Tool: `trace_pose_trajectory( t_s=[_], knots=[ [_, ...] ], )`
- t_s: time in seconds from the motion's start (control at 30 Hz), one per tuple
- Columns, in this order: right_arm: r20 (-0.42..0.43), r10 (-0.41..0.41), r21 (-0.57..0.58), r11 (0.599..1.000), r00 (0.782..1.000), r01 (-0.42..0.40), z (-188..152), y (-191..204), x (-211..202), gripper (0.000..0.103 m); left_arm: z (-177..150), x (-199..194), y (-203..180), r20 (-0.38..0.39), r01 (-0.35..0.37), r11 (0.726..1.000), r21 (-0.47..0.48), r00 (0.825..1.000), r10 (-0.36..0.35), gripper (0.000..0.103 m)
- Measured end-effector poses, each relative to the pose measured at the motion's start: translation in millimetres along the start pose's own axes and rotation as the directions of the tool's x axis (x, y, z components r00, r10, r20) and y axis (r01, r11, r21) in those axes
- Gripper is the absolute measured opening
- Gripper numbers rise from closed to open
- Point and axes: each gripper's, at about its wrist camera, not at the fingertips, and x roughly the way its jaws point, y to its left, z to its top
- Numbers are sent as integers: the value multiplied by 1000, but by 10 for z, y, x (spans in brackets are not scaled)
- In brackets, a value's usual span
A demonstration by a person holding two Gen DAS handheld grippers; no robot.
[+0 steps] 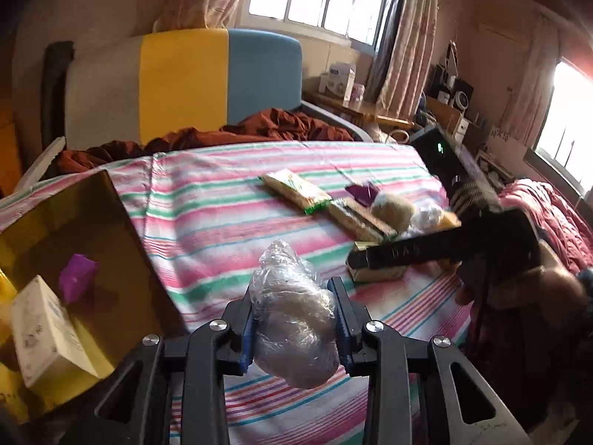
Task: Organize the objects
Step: 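Lower the bundle into the gold tray and open the left gripper while the right gripper grasps the green box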
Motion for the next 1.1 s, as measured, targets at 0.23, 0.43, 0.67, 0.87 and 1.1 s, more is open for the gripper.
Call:
trace_pose_trajectory(
  t_s=[0.23, 0.43, 0.67, 0.87, 1.1],
  knots=[
    [5, -15, -9, 1000, 1000, 15, -2, 17, 3, 78, 275, -574, 898, 69, -192, 963, -189, 976, 208, 35],
    [19, -26, -28, 999, 999, 27, -9, 52, -18, 78, 150, -771, 1788, -2, -357, 871, -338, 925, 379, 35],
    [54, -16, -60, 998, 998, 19, -10, 125, -69, 78, -29, -732, 2397, -109, -497, 770, -400, 860, 499, 36],
    [90, -9, -101, 995, 996, 18, -9, 207, -123, 78, 14, -646, 2613, -134, -556, 734, -390, 823, 553, 37],
    [110, 2, -123, 992, 994, 12, -11, 261, -157, 78, 28, -735, 2681, -116, -546, 726, -418, 825, 553, 63]
  ],
)
